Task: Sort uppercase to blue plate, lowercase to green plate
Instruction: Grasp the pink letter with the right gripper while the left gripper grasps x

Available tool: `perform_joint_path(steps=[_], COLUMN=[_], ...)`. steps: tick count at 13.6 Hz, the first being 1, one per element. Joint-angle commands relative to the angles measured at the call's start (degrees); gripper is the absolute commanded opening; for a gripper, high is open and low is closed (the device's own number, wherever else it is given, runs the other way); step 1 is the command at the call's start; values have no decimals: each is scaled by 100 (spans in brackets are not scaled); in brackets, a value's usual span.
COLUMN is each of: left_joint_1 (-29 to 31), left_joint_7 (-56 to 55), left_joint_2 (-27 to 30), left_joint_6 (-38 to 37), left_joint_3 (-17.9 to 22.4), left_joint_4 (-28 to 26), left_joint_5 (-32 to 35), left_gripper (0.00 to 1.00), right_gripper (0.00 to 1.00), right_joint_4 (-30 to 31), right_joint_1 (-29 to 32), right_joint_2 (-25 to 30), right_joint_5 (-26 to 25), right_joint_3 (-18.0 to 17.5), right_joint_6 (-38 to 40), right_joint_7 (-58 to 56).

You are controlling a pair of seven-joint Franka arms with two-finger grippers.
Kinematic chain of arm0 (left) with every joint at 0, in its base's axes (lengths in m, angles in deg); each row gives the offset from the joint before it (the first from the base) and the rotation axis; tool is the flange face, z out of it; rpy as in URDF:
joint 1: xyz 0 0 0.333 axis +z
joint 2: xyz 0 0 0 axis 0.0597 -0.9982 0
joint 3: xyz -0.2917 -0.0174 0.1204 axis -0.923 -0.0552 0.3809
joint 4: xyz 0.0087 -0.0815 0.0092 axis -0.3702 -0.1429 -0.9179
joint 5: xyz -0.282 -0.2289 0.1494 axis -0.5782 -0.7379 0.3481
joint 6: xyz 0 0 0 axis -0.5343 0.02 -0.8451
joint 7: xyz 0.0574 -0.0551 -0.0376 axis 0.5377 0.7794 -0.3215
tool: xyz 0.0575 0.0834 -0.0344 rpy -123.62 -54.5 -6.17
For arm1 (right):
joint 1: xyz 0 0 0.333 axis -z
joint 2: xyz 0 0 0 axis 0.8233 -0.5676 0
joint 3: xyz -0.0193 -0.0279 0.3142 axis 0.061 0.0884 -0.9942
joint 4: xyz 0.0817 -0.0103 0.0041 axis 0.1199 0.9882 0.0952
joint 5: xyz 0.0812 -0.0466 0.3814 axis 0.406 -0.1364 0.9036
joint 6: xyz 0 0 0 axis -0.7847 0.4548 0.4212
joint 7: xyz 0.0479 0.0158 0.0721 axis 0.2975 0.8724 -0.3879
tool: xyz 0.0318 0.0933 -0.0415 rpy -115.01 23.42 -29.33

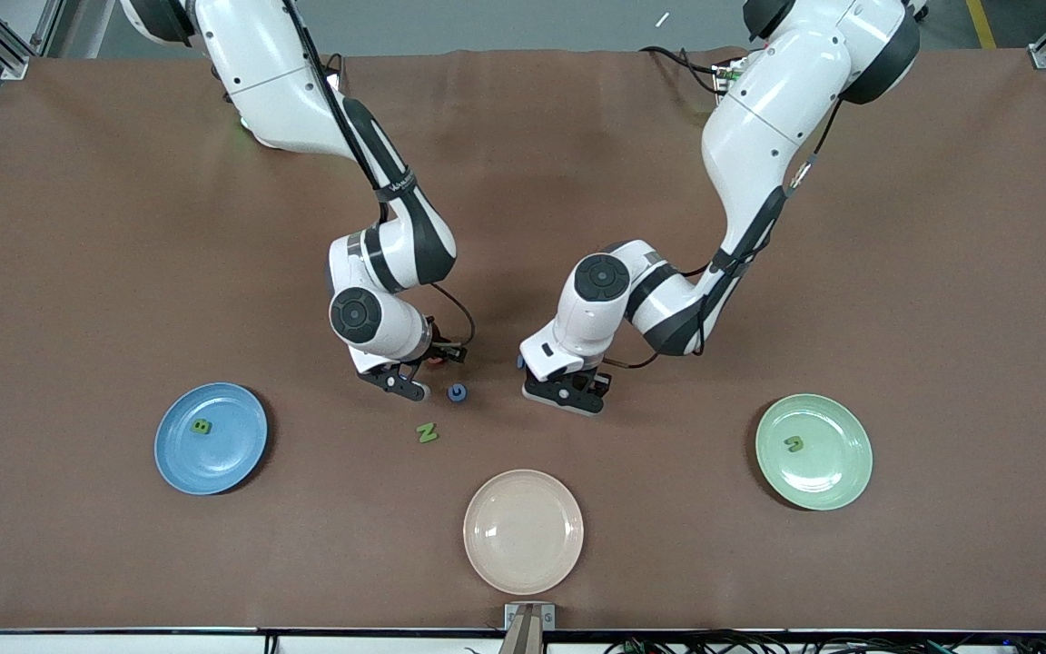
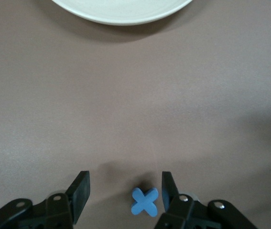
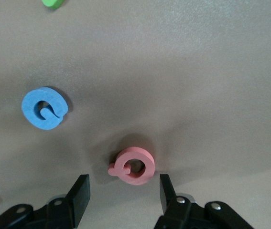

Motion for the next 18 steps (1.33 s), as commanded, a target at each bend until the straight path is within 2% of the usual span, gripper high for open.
perform_joint_path(steps=[1, 5, 7, 12, 14, 16, 18], left_joint_1=[-142, -265, -265, -230, -221, -221, -230], left_joint_7=[68, 51, 60, 60, 60, -1, -11], left_joint_2=[-69, -86, -86, -86, -104, -104, -87], left_joint_6=[41, 41, 41, 32, 32, 32, 32], left_joint_3=[68, 77, 85, 94, 103, 103, 103], left_joint_4=[98, 28, 19, 19, 19, -7, -95], left_joint_5=[107, 107, 107, 107, 98, 98, 98], left_gripper=[63, 56, 55, 55, 53, 49, 45], right_gripper=[67, 61, 53, 24, 19, 15, 13], right_joint_4=[159, 168, 159, 159, 116, -7, -322], right_joint_1=[-70, -61, -61, -53, 8, 131, 359], right_joint_2=[39, -23, -32, -32, -6, 30, 38], right_joint_5=[91, 39, 38, 30, 30, -14, -198], right_joint_3=[36, 44, 44, 44, 53, 175, 447], right_joint_6=[-175, -228, -228, -210, -149, -105, 428], right_joint_7=[30, 12, 4, -14, -31, -145, -539])
